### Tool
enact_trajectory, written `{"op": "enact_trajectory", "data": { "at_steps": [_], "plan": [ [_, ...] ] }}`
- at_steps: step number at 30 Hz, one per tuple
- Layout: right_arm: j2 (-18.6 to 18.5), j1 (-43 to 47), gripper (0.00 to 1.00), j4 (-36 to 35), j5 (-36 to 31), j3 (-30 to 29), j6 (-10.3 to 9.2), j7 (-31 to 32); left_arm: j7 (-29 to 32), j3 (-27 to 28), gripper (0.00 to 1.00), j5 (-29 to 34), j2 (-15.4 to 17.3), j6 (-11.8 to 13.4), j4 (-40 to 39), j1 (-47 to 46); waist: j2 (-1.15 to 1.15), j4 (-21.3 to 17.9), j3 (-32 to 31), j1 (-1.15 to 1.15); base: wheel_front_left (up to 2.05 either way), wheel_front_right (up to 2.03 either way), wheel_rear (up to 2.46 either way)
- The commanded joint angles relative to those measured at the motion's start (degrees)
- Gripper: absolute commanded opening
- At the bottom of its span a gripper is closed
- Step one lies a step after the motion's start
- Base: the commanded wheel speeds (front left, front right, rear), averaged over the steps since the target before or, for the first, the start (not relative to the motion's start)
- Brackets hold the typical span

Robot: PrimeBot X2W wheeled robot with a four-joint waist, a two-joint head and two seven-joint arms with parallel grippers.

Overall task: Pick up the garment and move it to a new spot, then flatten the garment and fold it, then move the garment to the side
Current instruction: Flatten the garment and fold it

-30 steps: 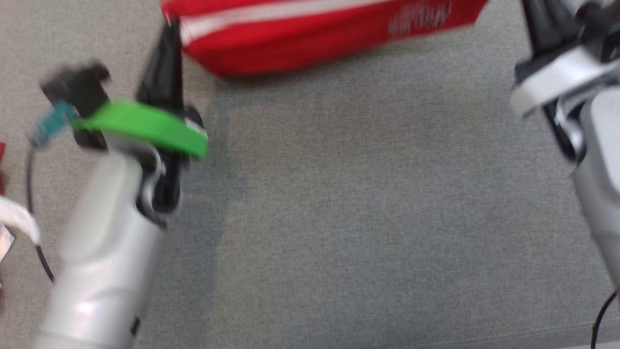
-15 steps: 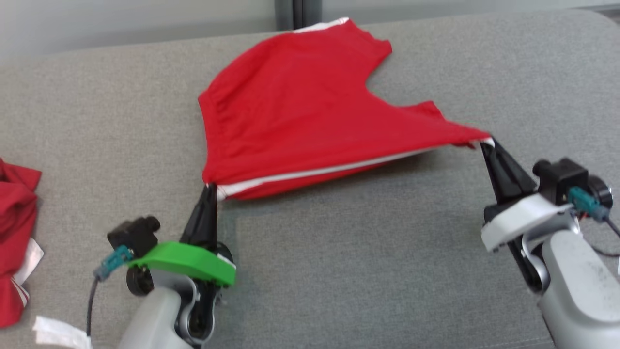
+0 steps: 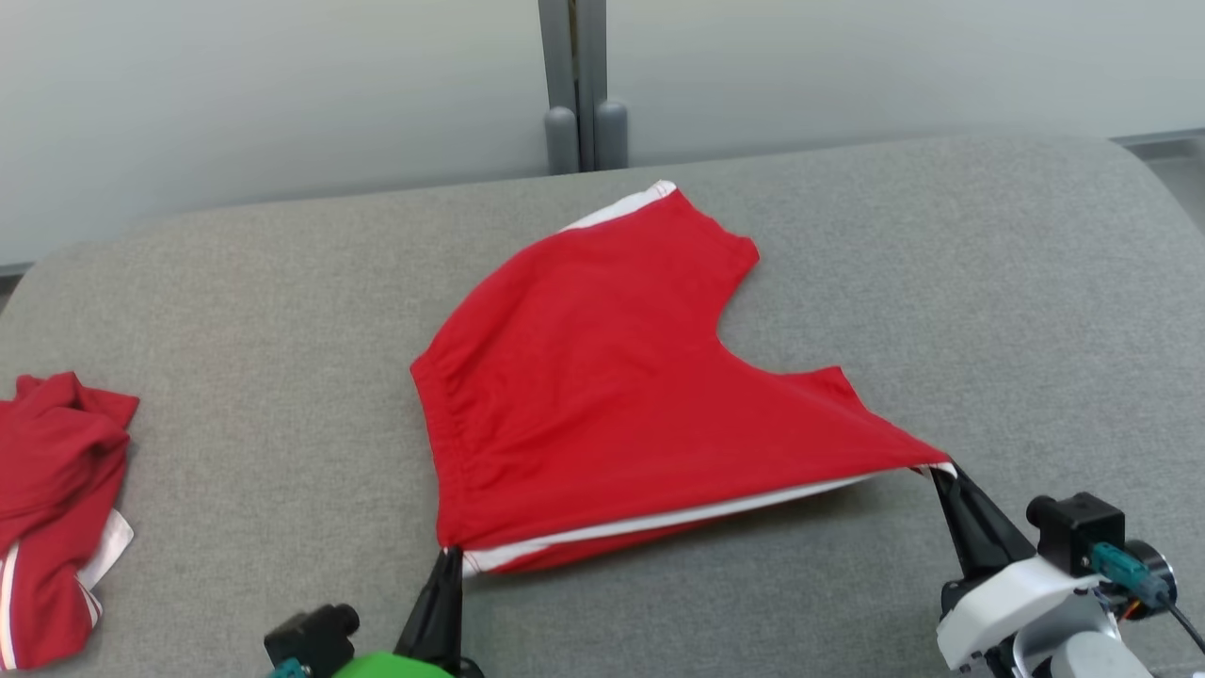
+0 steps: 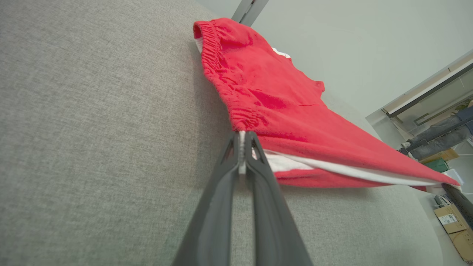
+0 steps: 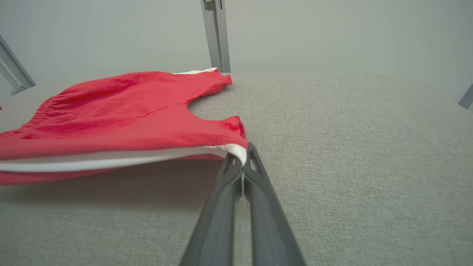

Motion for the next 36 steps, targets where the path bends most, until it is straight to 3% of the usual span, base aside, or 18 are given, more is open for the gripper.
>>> {"op": "enact_trajectory", "data": {
  "at_steps": [1, 11, 17, 26, 36],
  "plan": [
    [0.0, 1.3, 0.00, -0.5, 0.5, -0.5, -0.21, -0.3, -0.2, 0.1, 0.00, 0.9, 0.1, 0.2, -0.6, 1.6, 0.00, -0.1, -1.4, 0.00, 0.00, 0.00, 0.00],
    [0.5, 6.3, 0.00, -2.9, 0.8, -2.1, -0.18, -0.3, -0.2, 1.1, 0.00, 2.2, -0.2, 0.2, -4.0, 5.8, 0.00, 0.6, -2.1, 0.00, 0.00, 0.00, 0.00],
    [-0.2, 2.4, 0.00, -3.6, 0.1, -1.9, -0.18, -0.3, -0.2, 1.4, 0.00, 3.8, -0.1, 0.2, -6.3, 2.0, 0.00, 1.3, 0.3, 0.00, 0.00, 0.00, 0.00],
    [-2.9, -14.4, 0.00, -0.6, -1.8, 0.8, -0.17, -0.3, -0.2, -1.5, 0.00, 3.8, 1.1, 0.1, -6.9, -10.0, 0.00, 4.3, 9.5, 0.00, 0.00, 0.00, 0.00],
    [-6.2, -36.1, 0.00, 10.3, -2.7, 6.9, -0.17, -0.3, -0.2, -1.4, 0.00, 3.1, 0.2, 0.1, -6.2, -22.1, 0.00, 8.9, 19.1, 0.00, 0.00, 0.00, 0.00]
  ]
}}
